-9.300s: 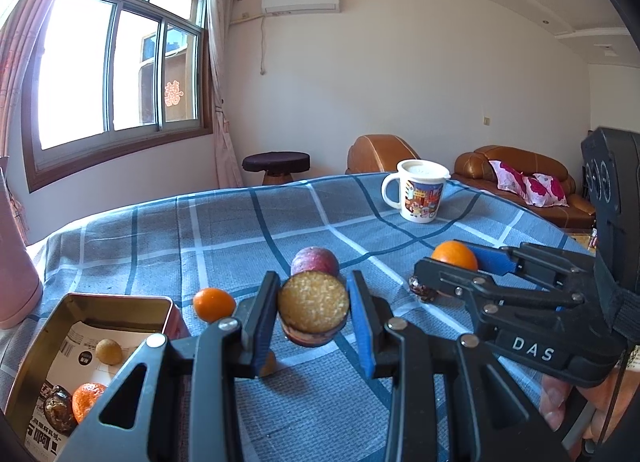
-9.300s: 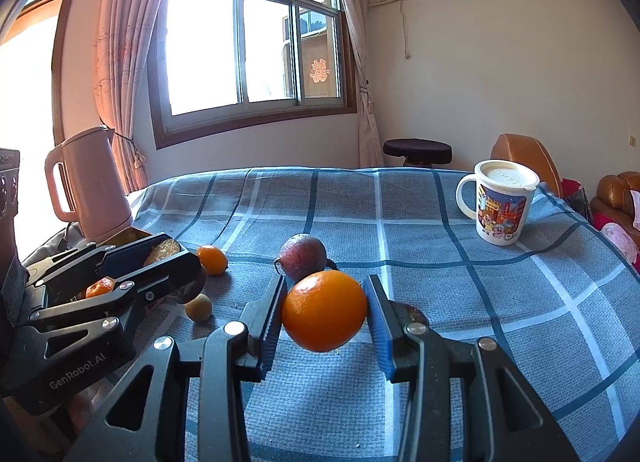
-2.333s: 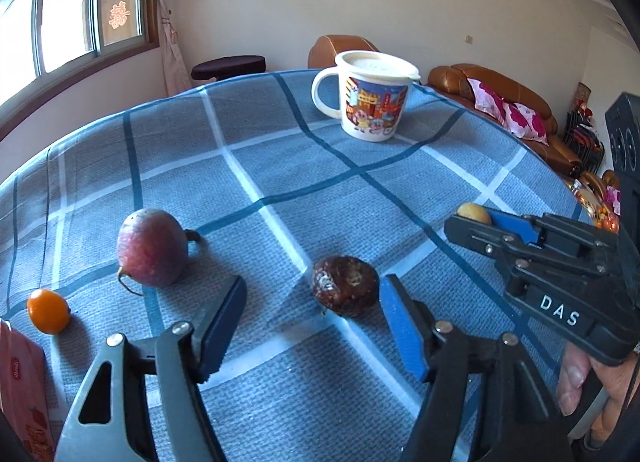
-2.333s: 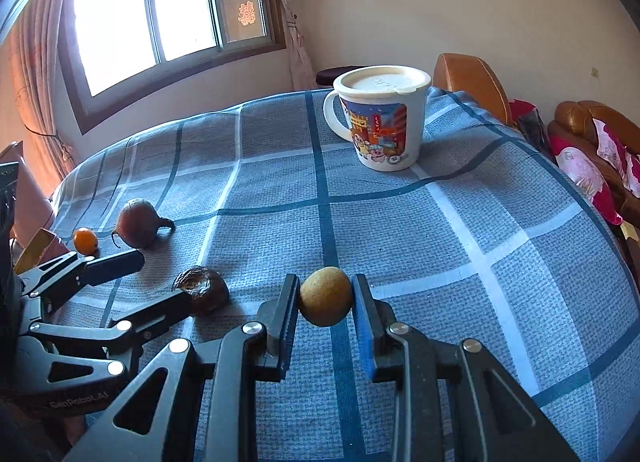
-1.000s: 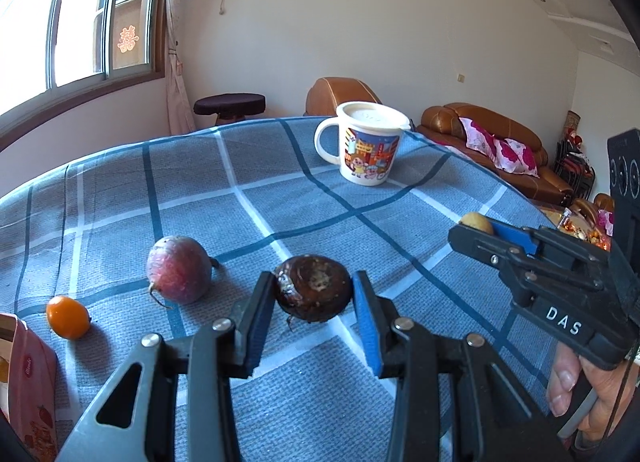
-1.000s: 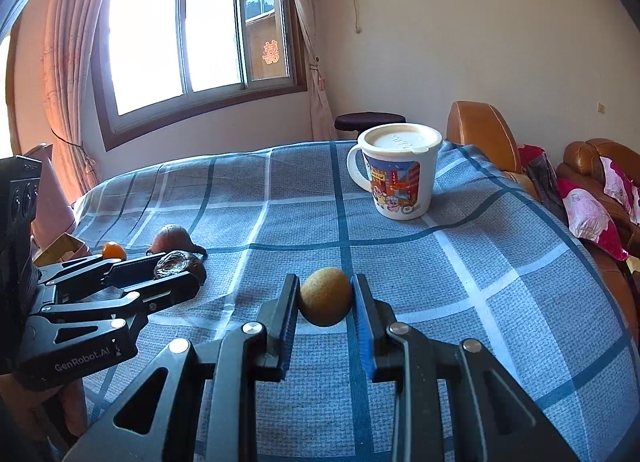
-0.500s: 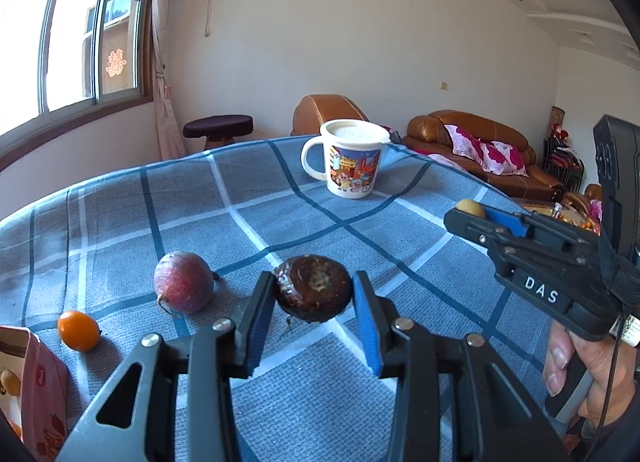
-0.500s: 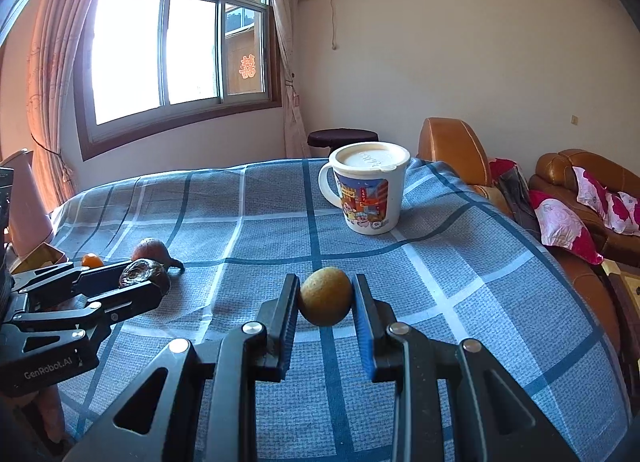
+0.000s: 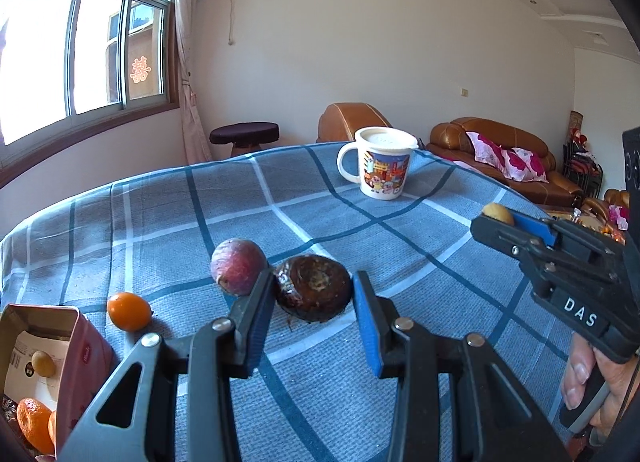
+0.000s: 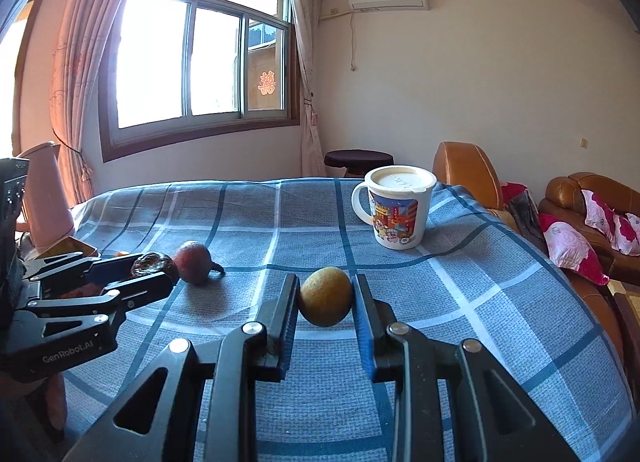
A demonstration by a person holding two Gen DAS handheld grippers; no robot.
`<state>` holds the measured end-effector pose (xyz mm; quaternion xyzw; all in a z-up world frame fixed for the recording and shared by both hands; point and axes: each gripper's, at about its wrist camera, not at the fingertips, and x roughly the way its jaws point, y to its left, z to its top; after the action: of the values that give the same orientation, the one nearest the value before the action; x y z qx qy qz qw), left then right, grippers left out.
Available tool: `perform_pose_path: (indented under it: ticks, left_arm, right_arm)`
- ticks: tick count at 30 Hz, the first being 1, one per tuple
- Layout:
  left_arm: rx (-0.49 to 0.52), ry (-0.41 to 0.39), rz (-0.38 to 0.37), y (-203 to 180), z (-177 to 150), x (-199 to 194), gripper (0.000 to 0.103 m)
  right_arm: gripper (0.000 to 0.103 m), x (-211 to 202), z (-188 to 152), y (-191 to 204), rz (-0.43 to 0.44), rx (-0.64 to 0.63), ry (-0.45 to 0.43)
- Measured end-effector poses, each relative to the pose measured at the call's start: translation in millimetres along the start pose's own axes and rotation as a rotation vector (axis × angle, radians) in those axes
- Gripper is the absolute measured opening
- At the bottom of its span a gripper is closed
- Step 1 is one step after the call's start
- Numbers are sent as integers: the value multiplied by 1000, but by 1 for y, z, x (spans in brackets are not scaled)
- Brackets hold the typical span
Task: Organize fruits
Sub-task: 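Carry the dark fruit over the tin with left tool while right tool carries its fruit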
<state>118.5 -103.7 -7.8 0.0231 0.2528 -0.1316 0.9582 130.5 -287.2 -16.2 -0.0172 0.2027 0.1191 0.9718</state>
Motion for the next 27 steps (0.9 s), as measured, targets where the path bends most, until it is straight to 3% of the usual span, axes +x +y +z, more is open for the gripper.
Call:
perform_pose_path:
  ticks: [4,8,27]
  left_arm:
    - [27,-30,26,-2,-4,-11,41]
    - [-7,-48,38,11,-8,-22,41]
    - [-26,-93,69,30,-20,-51,41]
  right_arm:
    - [28,6,2,15,47,21,5]
    - [28,10,3,34,71,-8,8]
    - [28,-5,-1,75,94,-51,-43]
